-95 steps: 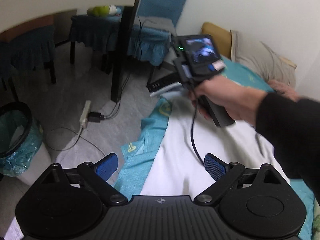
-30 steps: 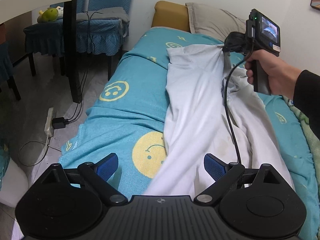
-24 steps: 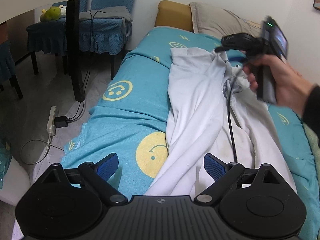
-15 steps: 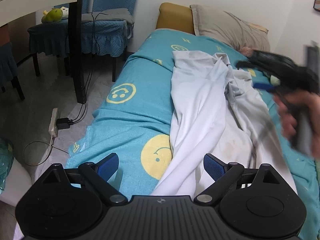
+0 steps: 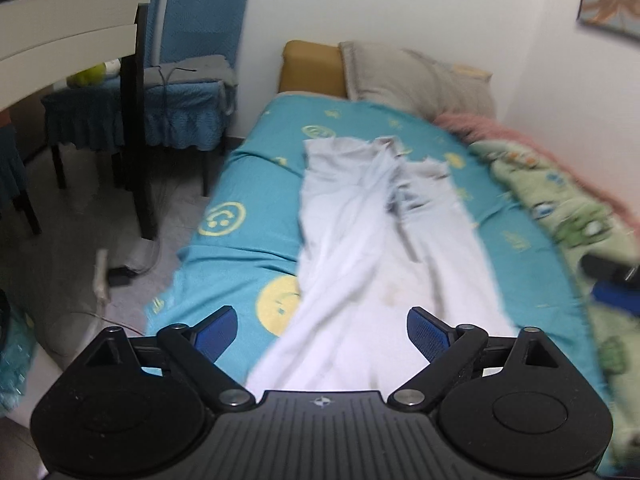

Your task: Fold clothes

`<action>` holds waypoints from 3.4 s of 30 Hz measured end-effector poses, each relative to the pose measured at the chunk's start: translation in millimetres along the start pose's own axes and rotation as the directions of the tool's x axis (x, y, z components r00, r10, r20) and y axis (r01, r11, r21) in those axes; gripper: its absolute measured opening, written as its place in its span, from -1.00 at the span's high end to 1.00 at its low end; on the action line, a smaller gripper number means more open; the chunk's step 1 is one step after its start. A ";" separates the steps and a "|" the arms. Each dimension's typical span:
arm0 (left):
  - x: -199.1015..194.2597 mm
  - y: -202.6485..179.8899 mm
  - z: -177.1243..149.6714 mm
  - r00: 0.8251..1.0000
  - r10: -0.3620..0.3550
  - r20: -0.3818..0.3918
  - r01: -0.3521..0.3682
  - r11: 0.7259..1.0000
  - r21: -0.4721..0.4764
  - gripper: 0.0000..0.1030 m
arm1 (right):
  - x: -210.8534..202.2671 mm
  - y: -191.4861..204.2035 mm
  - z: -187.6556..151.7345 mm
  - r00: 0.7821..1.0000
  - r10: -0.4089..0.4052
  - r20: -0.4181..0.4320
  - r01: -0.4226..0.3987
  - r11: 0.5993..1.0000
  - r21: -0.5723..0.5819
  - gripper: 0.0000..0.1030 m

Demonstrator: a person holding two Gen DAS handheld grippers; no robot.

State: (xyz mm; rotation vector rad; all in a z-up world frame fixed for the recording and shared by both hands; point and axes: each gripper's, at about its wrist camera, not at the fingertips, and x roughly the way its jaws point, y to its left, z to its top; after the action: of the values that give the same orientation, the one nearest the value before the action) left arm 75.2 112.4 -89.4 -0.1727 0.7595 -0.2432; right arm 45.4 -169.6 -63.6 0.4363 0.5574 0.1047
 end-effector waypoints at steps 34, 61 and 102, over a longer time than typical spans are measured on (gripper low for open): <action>5.1 86.5 -17.7 0.865 -0.093 -0.493 0.271 0.913 0.304 0.93 | 11.6 -32.6 -10.1 0.998 0.004 -0.068 0.008 0.984 0.176 -0.60; 4.5 -98.0 -80.4 0.823 -0.148 -0.548 0.311 0.925 0.217 0.70 | -1.1 -84.6 -28.3 0.973 0.053 -0.226 0.020 0.950 0.310 -0.59; 44.4 1.6 -85.4 0.803 -0.098 -0.588 -0.043 0.974 -0.222 0.34 | 35.5 -84.4 -75.2 0.807 0.033 -0.590 0.166 0.946 0.280 -0.42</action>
State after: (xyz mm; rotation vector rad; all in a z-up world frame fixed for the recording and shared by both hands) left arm 46.8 95.9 -179.9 -0.3315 1.4228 -0.2403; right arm 33.6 -210.4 -174.2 0.7079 1.2199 0.0802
